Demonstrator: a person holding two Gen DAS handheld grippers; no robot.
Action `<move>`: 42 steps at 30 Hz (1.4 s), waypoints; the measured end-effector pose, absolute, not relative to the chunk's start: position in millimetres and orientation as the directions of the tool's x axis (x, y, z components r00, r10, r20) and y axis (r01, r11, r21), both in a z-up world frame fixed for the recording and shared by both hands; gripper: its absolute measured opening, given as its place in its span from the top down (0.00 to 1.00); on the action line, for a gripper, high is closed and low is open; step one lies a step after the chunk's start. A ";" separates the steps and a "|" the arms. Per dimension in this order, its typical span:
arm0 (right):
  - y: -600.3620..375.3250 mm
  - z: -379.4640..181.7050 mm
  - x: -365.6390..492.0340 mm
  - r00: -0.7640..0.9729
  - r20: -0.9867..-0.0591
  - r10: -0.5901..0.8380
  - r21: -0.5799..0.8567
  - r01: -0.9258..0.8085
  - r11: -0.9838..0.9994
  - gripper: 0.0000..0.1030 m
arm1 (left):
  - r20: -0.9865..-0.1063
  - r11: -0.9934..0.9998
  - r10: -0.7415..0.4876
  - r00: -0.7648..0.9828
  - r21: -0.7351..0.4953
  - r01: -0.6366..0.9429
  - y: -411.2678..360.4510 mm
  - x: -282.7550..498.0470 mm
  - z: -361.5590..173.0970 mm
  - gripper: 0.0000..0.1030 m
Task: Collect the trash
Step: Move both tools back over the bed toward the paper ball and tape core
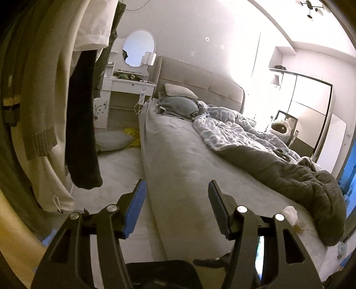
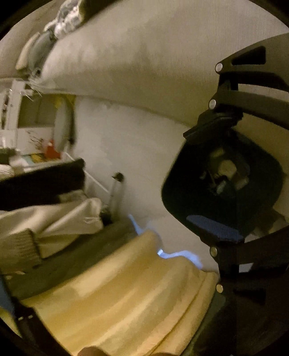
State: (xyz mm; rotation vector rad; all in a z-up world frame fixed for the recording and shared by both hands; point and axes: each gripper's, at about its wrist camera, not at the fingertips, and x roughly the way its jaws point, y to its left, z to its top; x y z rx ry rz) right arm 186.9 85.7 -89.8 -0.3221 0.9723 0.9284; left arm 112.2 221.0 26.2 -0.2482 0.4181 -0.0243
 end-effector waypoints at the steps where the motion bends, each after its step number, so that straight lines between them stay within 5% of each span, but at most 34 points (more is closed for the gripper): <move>1: 80.0 -86.7 187.3 0.248 -0.810 0.531 0.148 -0.789 0.596 0.31 | -0.399 0.968 -0.080 0.914 -0.249 -0.024 218.4 113.5 25.4 0.40; 20: -37.5 -59.1 202.4 0.447 -0.735 0.510 0.063 -0.704 0.707 0.27 | -0.430 0.966 -0.194 0.882 -0.238 0.096 127.9 143.7 22.6 0.24; 42: -155.4 -42.0 212.5 0.597 -0.679 0.426 0.044 -0.547 0.836 0.26 | -0.476 0.962 -0.259 0.841 -0.210 0.177 40.6 164.8 8.2 0.18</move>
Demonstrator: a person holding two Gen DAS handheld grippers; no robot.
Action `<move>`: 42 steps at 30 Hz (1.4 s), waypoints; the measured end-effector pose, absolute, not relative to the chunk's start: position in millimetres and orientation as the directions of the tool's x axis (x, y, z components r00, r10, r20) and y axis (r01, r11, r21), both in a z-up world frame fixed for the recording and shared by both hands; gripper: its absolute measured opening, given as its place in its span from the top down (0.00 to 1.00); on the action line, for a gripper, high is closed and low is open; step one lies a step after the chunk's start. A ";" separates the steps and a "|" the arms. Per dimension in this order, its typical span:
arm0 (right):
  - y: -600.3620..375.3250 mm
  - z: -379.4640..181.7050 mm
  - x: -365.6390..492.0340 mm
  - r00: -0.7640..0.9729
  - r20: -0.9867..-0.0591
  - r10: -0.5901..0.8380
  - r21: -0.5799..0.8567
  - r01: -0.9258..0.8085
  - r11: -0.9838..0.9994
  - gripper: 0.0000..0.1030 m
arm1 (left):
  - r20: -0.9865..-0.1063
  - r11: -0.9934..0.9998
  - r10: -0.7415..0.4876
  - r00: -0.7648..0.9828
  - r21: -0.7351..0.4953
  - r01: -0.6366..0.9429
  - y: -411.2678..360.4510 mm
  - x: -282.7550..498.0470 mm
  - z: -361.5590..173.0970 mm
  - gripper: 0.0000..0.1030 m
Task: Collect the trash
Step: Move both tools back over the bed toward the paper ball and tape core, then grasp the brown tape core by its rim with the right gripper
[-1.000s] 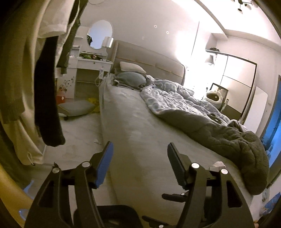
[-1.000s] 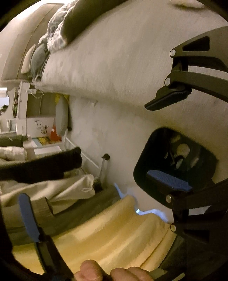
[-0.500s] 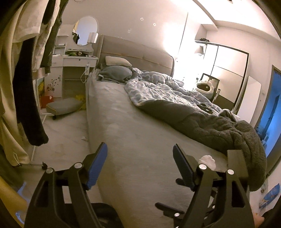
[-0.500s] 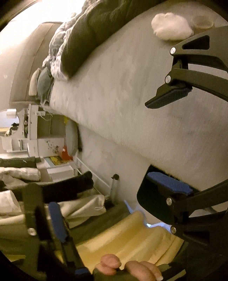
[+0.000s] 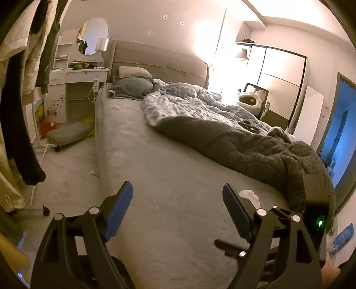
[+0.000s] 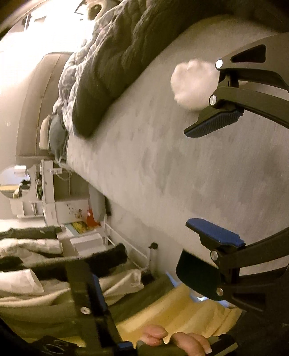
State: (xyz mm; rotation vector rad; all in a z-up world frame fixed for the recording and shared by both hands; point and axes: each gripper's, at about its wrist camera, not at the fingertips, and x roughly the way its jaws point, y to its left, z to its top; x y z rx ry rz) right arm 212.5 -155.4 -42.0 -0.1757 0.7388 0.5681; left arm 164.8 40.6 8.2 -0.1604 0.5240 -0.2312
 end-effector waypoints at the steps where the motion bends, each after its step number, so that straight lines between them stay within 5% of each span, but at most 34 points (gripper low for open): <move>1: -161.3 -41.8 213.5 0.604 -0.678 0.420 0.044 -0.536 0.843 0.26 | -0.478 0.961 -0.261 0.839 -0.212 0.178 38.6 165.8 7.2 0.18; 25: -270.8 -59.7 223.3 0.677 -0.689 0.259 0.041 -0.320 0.946 0.20 | -0.520 0.940 -0.333 0.787 -0.244 0.237 -21.1 182.8 -10.0 0.12; 32: -283.2 -79.4 229.5 0.618 -0.728 0.297 0.139 -0.292 0.946 0.20 | -0.529 0.938 -0.344 0.776 -0.234 0.256 -38.3 185.9 -14.0 0.10; 38: -287.0 -86.7 229.5 0.585 -0.750 0.309 0.166 -0.286 0.944 0.46 | -0.543 0.937 -0.350 0.763 -0.221 0.272 -51.5 188.6 -19.9 0.09; 42: -290.8 -80.7 225.2 0.589 -0.742 0.321 0.176 -0.291 0.940 0.47 | -0.559 0.931 -0.365 0.745 -0.225 0.287 -61.2 191.3 -25.7 0.08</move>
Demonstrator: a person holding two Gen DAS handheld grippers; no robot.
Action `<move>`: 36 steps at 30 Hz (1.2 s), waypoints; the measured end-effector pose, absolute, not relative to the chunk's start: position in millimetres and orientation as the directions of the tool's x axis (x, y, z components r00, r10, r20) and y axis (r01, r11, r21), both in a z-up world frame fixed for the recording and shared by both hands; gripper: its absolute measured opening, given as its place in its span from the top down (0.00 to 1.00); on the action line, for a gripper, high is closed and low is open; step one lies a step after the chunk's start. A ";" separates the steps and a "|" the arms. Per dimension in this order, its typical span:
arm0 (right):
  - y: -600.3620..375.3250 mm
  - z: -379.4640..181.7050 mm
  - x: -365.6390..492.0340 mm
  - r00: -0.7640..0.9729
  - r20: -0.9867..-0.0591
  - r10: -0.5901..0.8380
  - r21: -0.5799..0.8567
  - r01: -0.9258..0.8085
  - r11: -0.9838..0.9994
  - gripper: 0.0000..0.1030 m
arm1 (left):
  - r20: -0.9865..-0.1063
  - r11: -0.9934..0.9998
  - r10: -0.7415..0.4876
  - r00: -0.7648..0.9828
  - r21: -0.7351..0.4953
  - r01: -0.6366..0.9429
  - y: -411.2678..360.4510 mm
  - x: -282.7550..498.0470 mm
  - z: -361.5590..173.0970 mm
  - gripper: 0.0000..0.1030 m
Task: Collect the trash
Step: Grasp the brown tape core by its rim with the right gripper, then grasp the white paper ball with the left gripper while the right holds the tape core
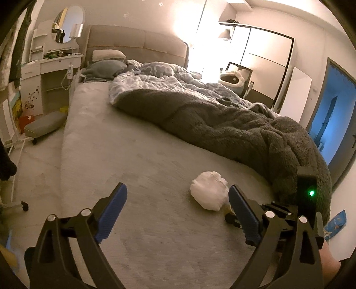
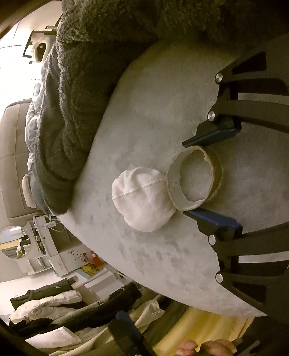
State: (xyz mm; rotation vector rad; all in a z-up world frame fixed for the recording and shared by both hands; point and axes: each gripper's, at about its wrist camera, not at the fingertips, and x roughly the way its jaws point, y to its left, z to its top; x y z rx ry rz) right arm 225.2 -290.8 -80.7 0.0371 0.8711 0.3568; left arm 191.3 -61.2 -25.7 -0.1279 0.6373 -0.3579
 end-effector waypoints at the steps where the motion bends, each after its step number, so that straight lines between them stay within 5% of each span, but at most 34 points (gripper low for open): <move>1: -292.5 -77.8 224.1 0.595 -0.736 0.322 0.176 -0.292 0.940 0.47 | -0.562 0.931 -0.366 0.742 -0.224 0.290 -64.0 192.3 -26.8 0.08; 30: -361.7 -8.9 177.8 0.755 -0.551 0.356 0.215 -0.283 0.935 0.48 | -0.698 0.922 -0.384 0.604 -0.250 0.296 -150.2 246.6 -86.8 0.08; 36: -367.6 -10.5 175.6 0.755 -0.537 0.375 0.232 -0.295 0.927 0.48 | -0.736 0.928 -0.368 0.569 -0.259 0.267 -157.8 261.6 -100.6 0.15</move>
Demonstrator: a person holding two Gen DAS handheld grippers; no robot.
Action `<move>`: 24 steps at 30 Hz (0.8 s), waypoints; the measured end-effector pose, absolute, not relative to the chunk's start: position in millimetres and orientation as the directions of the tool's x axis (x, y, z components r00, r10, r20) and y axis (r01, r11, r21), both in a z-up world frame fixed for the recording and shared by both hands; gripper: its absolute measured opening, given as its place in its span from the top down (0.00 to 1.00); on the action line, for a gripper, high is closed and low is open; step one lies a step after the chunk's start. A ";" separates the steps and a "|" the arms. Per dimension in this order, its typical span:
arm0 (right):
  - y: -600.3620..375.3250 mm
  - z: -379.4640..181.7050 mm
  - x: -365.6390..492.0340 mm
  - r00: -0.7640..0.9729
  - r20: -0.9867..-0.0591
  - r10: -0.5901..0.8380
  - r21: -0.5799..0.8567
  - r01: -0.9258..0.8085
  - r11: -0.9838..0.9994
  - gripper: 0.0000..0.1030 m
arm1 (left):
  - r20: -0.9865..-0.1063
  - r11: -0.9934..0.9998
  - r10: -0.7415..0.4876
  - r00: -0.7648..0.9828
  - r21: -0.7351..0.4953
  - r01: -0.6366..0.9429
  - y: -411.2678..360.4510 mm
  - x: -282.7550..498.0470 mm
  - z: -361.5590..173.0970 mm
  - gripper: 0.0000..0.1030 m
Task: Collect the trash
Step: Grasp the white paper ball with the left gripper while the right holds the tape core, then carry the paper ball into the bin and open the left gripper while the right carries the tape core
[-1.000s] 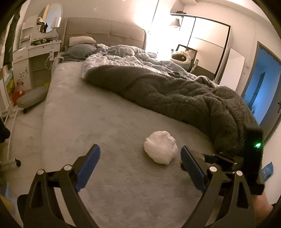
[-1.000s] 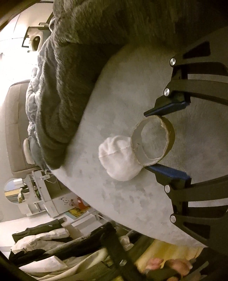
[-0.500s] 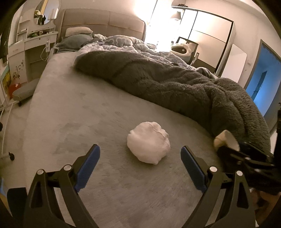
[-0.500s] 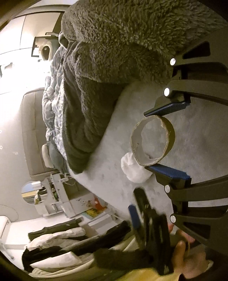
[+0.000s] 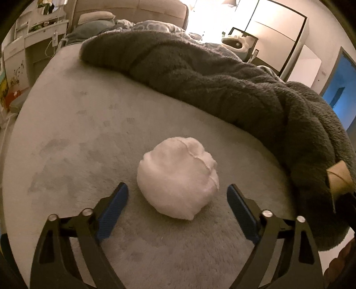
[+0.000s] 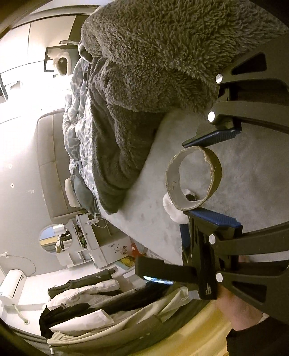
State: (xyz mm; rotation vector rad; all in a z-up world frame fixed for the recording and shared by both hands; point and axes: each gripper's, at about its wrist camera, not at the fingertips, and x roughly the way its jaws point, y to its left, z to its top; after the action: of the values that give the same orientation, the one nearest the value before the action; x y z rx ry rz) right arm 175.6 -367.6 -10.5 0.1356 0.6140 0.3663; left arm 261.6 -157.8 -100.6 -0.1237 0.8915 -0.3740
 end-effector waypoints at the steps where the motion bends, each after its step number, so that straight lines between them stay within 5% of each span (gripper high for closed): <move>1: -368.7 -11.0 175.1 0.755 -0.536 0.378 0.234 -0.297 0.926 0.48 | -0.741 0.931 -0.360 0.567 -0.248 0.268 -159.8 262.1 -101.6 0.18; 14: -371.1 -12.0 173.2 0.752 -0.532 0.388 0.244 -0.303 0.921 0.48 | -0.707 0.922 -0.381 0.596 -0.242 0.303 -158.9 255.3 -92.1 0.60; 24: -363.4 -10.1 180.5 0.751 -0.540 0.381 0.261 -0.281 0.923 0.48 | -0.693 0.914 -0.394 0.604 -0.228 0.335 -145.2 233.6 -81.2 0.63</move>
State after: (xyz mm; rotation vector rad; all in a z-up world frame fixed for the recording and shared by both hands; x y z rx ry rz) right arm 180.5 -363.4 -10.1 0.1676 0.6246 0.3635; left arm 233.6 -145.2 -81.2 -0.0769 0.8206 -0.4226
